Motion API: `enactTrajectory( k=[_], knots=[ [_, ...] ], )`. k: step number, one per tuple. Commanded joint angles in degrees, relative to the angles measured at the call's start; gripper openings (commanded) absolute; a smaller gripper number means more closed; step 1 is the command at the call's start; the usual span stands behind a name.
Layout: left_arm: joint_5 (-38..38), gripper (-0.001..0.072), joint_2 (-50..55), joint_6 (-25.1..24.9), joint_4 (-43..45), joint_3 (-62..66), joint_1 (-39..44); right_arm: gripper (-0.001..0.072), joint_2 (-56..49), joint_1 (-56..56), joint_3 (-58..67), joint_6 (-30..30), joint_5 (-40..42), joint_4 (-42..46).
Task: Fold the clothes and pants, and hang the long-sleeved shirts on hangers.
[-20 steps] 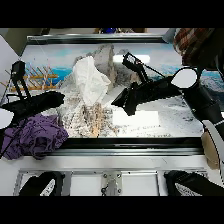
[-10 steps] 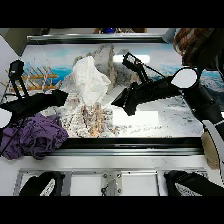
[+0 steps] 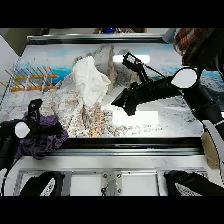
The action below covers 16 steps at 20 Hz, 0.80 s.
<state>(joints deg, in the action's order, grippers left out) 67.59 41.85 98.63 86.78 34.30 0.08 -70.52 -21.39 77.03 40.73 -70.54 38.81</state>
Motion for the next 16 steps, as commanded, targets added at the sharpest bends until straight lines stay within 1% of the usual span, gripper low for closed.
enactTrajectory(
  k=[1,5,6,7,8,9,10,11,13,14,16],
  knots=[
    [-6.8,0.0683,-0.6,4.3,2.1,-6.7,-0.1,0.0021,0.0,0.0,0.0,0.0,0.0,0.0],
    [-9.1,0.0682,5.9,4.3,2.2,-6.8,-0.1,0.0021,0.0,0.0,0.0,0.0,0.0,0.0],
    [-9.3,0.0672,7.6,4.3,2.2,-6.8,-0.1,0.0021,0.0,0.0,0.0,0.0,0.0,0.0],
    [-9.4,0.053,9.2,4.3,2.2,-6.7,-0.1,0.0021,0.0,0.0,0.0,0.0,0.0,0.0],
    [-9.4,0.0405,10.8,4.3,2.3,-6.0,-0.1,0.0021,0.0,0.0,0.0,0.0,0.0,0.0],
    [-9.3,0.025,12.0,4.2,2.3,-4.9,-0.1,0.0021,-0.1,0.0,0.0,0.0,0.0,-0.2],
    [-9.3,0.0066,12.9,3.8,2.2,-3.6,-0.1,0.0021,-0.1,0.0,0.0,0.0,0.0,-0.4],
    [-9.1,0.0019,13.5,3.1,2.0,-1.7,0.0,0.0021,-0.2,0.0,0.0,0.0,0.0,-0.4],
    [-8.0,0.0018,13.7,3.1,1.9,3.1,1.1,0.0022,-0.2,-0.1,0.0,0.2,0.0,-0.9],
    [-7.2,0.0018,13.0,3.1,1.7,6.2,3.0,0.0022,-0.2,0.0,0.0,2.0,-0.5,-2.4],
    [-7.3,0.0018,11.3,3.1,1.5,12.9,9.6,0.0025,0.0,0.3,0.3,2.4,-0.2,-3.6]
  ],
)
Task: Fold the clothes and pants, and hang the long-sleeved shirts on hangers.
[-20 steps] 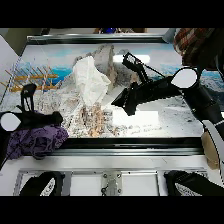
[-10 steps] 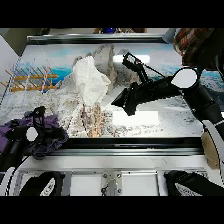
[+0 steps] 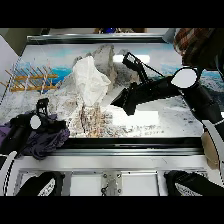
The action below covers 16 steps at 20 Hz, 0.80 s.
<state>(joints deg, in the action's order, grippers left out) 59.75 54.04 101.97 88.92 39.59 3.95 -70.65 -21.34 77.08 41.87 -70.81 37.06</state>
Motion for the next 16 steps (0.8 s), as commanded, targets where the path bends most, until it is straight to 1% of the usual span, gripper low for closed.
enactTrajectory(
  k=[1,3,5,7,8,9,10,12,13,14,15,16],
  knots=[
    [0.2,0.0018,-1.3,-0.3,-0.6,11.6,10.4,0.0029,0.3,1.5,1.1,1.6,0.0,-1.4],
    [-0.5,0.0018,0.2,-0.3,-0.6,19.5,20.9,0.0029,1.0,6.6,3.0,4.1,0.0,-0.7],
    [-1.5,0.0018,4.8,-1.5,-0.5,27.4,30.7,0.0028,2.8,13.7,3.8,6.1,0.0,-1.2],
    [-2.4,0.0018,11.9,-5.9,-0.5,35.6,38.0,0.0028,5.0,21.0,3.8,7.1,-0.2,-2.6],
    [-2.4,0.0018,16.0,-7.8,-0.6,40.0,40.4,0.0028,6.0,24.2,3.8,7.1,-0.2,-3.3],
    [-2.4,0.0018,20.3,-10.4,-1.3,44.5,42.2,0.0028,7.1,27.5,3.8,7.1,-0.2,-4.3],
    [-2.3,0.0018,24.9,-13.9,-4.5,49.3,43.1,0.0028,8.1,30.5,3.8,7.1,-0.2,-5.7],
    [-2.2,0.0018,33.2,-21.1,-16.6,58.1,42.9,0.0028,9.4,35.1,3.8,7.0,-0.2,-8.9],
    [-1.9,0.0018,36.6,-23.0,-21.8,61.7,42.1,0.0028,9.9,37.0,3.8,7.1,-0.2,-10.0],
    [-1.3,0.0018,39.6,-23.1,-25.4,65.0,41.3,0.0023,10.3,38.3,3.8,7.1,-0.2,-10.2],
    [-0.6,0.0019,41.7,-22.7,-26.5,67.5,40.4,0.0022,10.4,39.3,3.8,7.3,-0.2,-10.1],
    [0.8,0.0126,43.0,-21.4,-26.1,69.4,39.2,0.0022,10.5,40.1,3.8,8.2,-0.2,-10.1]
  ],
)
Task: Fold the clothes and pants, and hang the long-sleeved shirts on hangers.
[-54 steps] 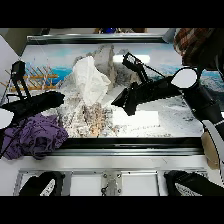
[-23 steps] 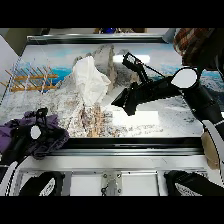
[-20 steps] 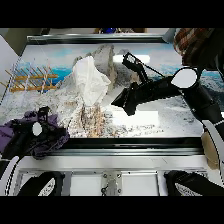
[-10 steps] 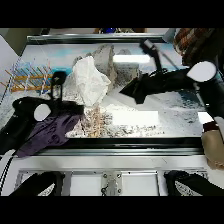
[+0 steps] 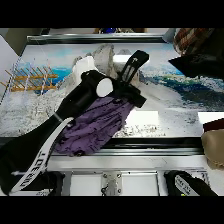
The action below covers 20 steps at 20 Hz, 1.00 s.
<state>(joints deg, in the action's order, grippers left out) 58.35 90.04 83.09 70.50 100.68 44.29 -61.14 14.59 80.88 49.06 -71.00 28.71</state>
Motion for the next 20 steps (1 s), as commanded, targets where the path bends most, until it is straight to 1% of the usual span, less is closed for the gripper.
enactTrajectory(
  k=[1,2,3,4,6,7,9,11,13,15,17,18,20],
  knots=[
    [4.8,0.0492,7.8,-0.5,-7.0,10.2,-2.7,0.0022,1.0,4.6,0.0,1.2,0.0,-1.6],
    [8.1,0.0621,7.9,1.2,-7.2,11.7,-4.8,0.0022,1.0,4.8,0.0,1.6,0.0,-1.1],
    [11.8,0.0621,7.2,2.6,-7.2,12.5,-7.3,0.0022,1.0,4.8,0.0,2.3,0.0,0.6],
    [13.7,0.0621,5.3,2.9,-7.1,11.6,-10.2,0.0021,1.0,4.7,0.0,3.5,0.0,3.2],
    [13.3,0.0621,-1.1,4.2,-6.9,5.4,-16.2,0.0021,1.1,4.6,0.0,7.7,0.0,9.9],
    [13.2,0.0621,-5.1,5.9,-5.9,0.6,-19.8,0.0021,1.1,4.6,0.0,10.3,0.0,13.7],
    [13.8,0.0621,-12.6,8.6,-0.2,-9.9,-26.7,0.0021,1.0,4.1,-0.3,14.6,0.0,21.1],
    [13.7,0.0622,-19.4,9.6,4.8,-21.2,-34.0,0.0021,1.0,2.2,-1.8,17.3,0.0,27.1],
    [13.6,0.0622,-24.1,10.1,6.1,-31.9,-41.8,0.0021,0.9,-0.7,-4.5,18.5,0.1,30.8],
    [11.8,0.0622,-26.8,10.1,6.0,-41.6,-48.6,0.0021,0.5,-3.8,-8.0,18.5,0.7,31.1],
    [9.2,0.0623,-27.0,9.6,5.8,-49.2,-53.4,0.0021,-0.4,-7.1,-11.5,18.5,2.6,31.2],
    [8.2,0.0623,-26.4,8.0,4.9,-51.7,-54.4,0.0021,-1.1,-8.3,-12.9,18.5,3.8,31.1],
    [5.3,0.0623,-23.8,2.7,-0.5,-54.6,-54.9,0.0021,-3.2,-10.7,-14.9,18.7,6.3,31.1]
  ],
)
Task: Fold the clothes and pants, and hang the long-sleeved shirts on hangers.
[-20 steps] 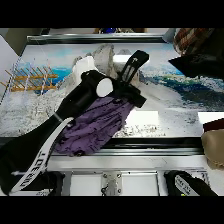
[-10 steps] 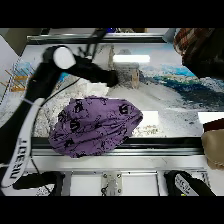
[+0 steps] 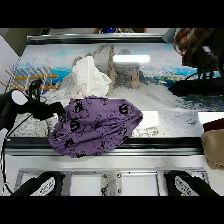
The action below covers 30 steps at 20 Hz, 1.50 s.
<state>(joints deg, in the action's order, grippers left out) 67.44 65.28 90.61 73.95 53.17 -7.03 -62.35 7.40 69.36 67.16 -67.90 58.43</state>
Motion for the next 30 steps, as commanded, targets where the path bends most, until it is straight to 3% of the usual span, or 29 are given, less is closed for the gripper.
enactTrajectory(
  k=[1,5,7,8,12,14,19,22,23,24,25,26,27,30],
  knots=[
    [-5.7,0.0623,2.7,-5.7,-5.6,-7.8,-3.4,0.0021,-3.3,-4.4,-3.8,0.6,3.3,1.4],
    [-7.5,0.0611,11.5,-5.5,-6.6,-2.8,-0.7,0.0021,-6.2,-6.0,-3.9,0.8,3.2,1.4],
    [-7.0,0.0089,14.5,-5.1,-6.6,2.6,1.8,0.0021,-5.9,-5.9,-3.8,0.8,3.2,1.4],
    [-6.6,0.0018,15.2,-5.2,-6.6,6.4,3.5,0.0021,-5.3,-5.9,-3.8,0.8,3.2,2.0],
    [-6.2,0.0017,14.9,-9.5,-6.3,28.6,13.6,0.0021,-0.6,-5.9,-3.8,0.8,3.2,7.3],
    [-10.5,0.0017,16.2,-11.1,-4.8,40.9,19.8,0.0021,2.4,-5.8,-3.8,1.8,3.3,9.4],
    [-15.6,0.0017,31.8,-11.1,-1.0,69.9,31.0,0.0021,7.6,-5.8,-3.8,9.6,7.3,14.3],
    [-21.6,0.0021,35.1,-11.1,0.2,66.2,31.9,0.0022,7.9,-5.8,-3.8,10.9,8.3,14.9],
    [-22.2,0.0256,34.3,-11.0,0.7,62.5,31.2,0.0034,7.7,-5.8,-3.8,10.9,8.3,14.6],
    [-20.3,0.0514,33.6,-9.7,1.5,60.4,30.2,0.0196,7.3,-5.8,-3.8,10.9,7.8,13.8],
    [-17.0,0.0569,32.6,-8.4,1.6,59.1,28.7,0.048,6.9,-5.9,-3.8,10.9,7.2,13.4],
    [-13.7,0.0571,31.4,-6.4,1.6,58.4,27.0,0.053,6.2,-6.1,-3.8,10.4,6.0,13.4],
    [-10.3,0.0571,29.8,-4.1,1.6,57.4,25.1,0.0468,5.3,-6.7,-3.8,8.3,4.2,13.5],
    [-7.0,0.057,22.6,-0.2,1.5,49.5,20.4,0.0459,2.3,-11.3,-6.5,4.8,0.2,15.2]
  ],
)
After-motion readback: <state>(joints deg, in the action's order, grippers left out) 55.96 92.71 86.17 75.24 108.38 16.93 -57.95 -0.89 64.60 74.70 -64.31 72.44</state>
